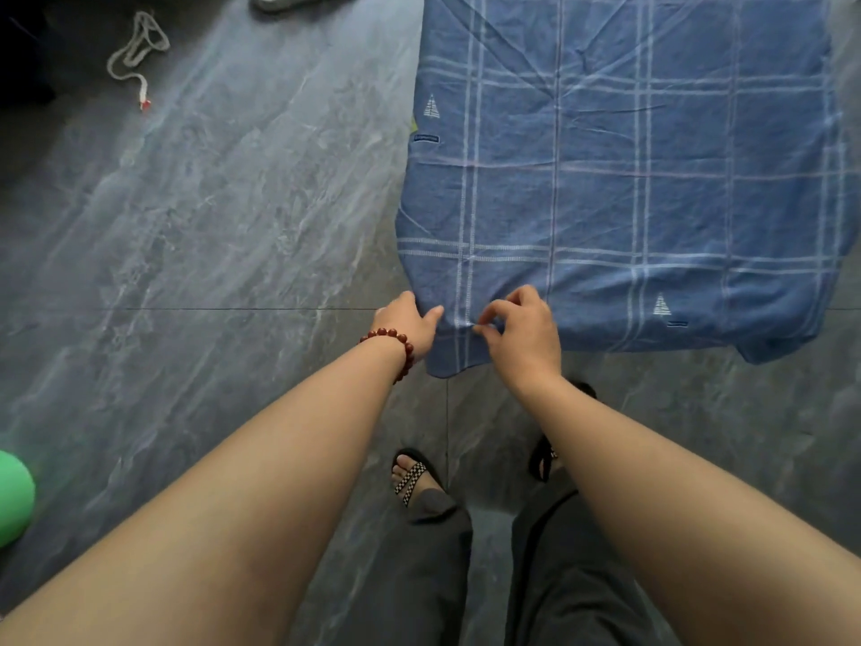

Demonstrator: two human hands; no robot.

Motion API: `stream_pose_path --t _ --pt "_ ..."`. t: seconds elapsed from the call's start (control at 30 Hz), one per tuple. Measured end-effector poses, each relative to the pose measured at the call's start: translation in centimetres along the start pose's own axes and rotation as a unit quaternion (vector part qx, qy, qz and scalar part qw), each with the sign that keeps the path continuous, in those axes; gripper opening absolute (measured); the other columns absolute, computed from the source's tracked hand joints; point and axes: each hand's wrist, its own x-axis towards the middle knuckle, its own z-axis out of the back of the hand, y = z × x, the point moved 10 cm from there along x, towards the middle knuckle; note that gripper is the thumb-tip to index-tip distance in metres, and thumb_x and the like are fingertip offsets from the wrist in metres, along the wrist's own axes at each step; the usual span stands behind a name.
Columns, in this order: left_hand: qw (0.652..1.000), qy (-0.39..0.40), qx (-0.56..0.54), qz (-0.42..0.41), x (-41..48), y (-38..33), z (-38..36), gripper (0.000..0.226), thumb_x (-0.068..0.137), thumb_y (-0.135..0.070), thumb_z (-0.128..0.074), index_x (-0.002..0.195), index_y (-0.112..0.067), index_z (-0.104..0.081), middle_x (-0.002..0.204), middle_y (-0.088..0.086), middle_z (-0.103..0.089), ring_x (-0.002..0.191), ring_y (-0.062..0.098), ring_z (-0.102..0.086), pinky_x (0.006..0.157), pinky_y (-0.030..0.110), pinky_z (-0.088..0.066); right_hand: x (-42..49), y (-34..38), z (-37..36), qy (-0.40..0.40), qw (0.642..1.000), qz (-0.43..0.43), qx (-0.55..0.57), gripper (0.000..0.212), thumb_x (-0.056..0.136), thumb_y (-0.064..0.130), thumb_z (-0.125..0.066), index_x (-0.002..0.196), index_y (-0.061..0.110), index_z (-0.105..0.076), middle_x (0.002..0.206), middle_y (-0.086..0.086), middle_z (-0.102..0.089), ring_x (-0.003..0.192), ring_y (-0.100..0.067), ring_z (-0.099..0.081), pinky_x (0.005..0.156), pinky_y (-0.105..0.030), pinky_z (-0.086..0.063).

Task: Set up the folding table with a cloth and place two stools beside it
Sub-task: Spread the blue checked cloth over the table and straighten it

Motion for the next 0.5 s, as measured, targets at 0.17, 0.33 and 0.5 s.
stream_pose_path --t 0.17,0.33,0.5 --pt "0.997 -0.068 -0.007 -0.019 -0.5 0.1 1.8 0.033 0.092 -0.033 -0.054 0.114 -0.010 -0.055 0.121 0.011 -0.056 0.108 0.028 -0.055 0.085 0.033 -0.043 -0.6 -0.5 0.0 0.002 0.997 -0.014 0.077 0.007 0.084 0.023 -0.068 0.084 0.017 -0.065 0.092 0.004 -0.045 0.094 -0.016 -0.048 0.077 -0.024 -0.036" --pt "0.998 -0.019 0.045 -0.038 -1.4 0.4 1.2 0.023 0.089 -0.035 -0.054 0.100 -0.015 -0.059 0.105 0.007 -0.063 0.092 0.025 -0.059 0.075 0.031 -0.046 -1.8 -0.9 -0.8 0.046 0.998 -0.032 0.037 0.010 0.087 0.025 -0.063 0.081 0.021 -0.056 0.097 0.004 -0.044 0.093 -0.016 -0.047 0.078 -0.026 -0.038" --pt "0.996 -0.011 0.049 -0.078 -3.2 -1.0 0.7 0.023 0.078 -0.033 -0.062 0.061 -0.025 -0.047 0.090 0.003 -0.059 0.081 0.022 -0.057 0.069 0.030 -0.045 -2.5 -1.7 -1.4 0.100 0.988 -0.098 -0.071 0.018 0.090 0.020 -0.053 0.102 0.006 -0.056 0.114 -0.010 -0.045 0.106 -0.029 -0.049 0.088 -0.038 -0.042"
